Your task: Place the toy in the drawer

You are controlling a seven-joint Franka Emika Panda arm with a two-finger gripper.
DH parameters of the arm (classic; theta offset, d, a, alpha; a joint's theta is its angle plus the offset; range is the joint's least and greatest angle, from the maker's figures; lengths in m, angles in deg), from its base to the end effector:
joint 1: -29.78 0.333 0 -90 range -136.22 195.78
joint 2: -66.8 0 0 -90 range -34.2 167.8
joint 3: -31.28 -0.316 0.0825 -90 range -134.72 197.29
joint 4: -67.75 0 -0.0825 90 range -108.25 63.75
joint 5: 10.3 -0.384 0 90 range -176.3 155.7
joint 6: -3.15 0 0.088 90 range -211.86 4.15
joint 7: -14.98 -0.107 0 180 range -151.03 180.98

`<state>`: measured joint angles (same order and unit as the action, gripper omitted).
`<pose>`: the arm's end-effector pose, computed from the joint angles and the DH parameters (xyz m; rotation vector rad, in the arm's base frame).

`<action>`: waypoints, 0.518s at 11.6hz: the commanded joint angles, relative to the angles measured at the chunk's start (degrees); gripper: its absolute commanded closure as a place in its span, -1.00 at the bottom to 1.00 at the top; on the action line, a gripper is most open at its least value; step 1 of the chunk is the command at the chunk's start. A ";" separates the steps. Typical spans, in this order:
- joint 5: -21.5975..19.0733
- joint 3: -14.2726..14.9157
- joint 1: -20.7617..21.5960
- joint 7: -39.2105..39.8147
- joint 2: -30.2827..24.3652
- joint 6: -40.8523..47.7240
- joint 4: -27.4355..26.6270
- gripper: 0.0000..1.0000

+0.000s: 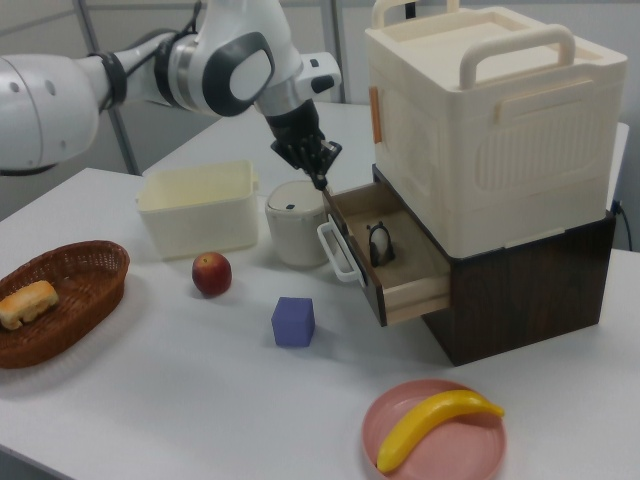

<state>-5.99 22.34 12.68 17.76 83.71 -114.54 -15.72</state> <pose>0.6690 -0.1145 0.5494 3.0476 -0.1263 0.4637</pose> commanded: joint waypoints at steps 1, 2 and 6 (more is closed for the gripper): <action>-2.47 -0.98 1.19 -0.76 -3.55 11.38 -1.78 0.98; -2.56 -1.60 2.76 -1.02 -3.73 15.08 -1.87 0.71; -2.47 -1.52 7.17 -2.95 -4.86 18.46 -3.54 -1.00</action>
<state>-7.63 20.20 18.18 16.48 81.72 -96.72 -16.47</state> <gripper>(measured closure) 0.493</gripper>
